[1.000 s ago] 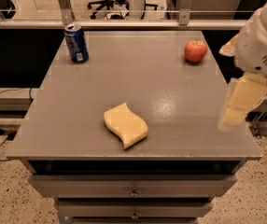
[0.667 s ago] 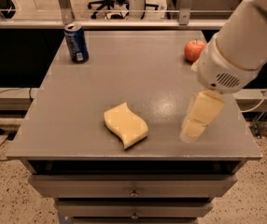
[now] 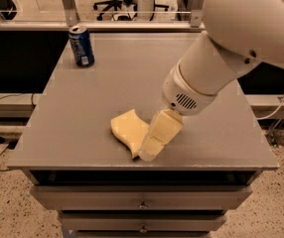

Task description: Move sponge near pepsi can

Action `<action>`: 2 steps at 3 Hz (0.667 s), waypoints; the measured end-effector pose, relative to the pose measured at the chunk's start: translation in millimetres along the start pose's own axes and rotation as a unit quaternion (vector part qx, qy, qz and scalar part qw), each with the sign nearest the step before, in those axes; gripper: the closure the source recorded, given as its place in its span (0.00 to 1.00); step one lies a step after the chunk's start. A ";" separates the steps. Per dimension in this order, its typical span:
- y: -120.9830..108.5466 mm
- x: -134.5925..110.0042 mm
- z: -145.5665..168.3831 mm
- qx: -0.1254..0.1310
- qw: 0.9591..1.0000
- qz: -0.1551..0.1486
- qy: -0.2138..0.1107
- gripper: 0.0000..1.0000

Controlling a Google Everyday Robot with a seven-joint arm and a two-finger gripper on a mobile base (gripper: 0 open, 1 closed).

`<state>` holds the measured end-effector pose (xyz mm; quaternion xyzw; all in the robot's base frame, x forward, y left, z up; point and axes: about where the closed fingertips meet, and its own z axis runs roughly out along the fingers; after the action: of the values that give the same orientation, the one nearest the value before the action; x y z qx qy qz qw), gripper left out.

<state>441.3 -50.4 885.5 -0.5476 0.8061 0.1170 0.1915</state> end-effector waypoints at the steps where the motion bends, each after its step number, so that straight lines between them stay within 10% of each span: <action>1: -2.1 -10.4 36.6 -0.012 0.999 0.027 -0.043 0.00; 2: -8.7 -13.3 53.9 -0.007 0.997 0.035 -0.067 0.00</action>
Offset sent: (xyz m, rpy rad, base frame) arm 0.0366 0.0354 -0.0618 0.1987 -0.0319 -0.0812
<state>463.5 -21.1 843.0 -0.5113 0.8095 0.1654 0.2367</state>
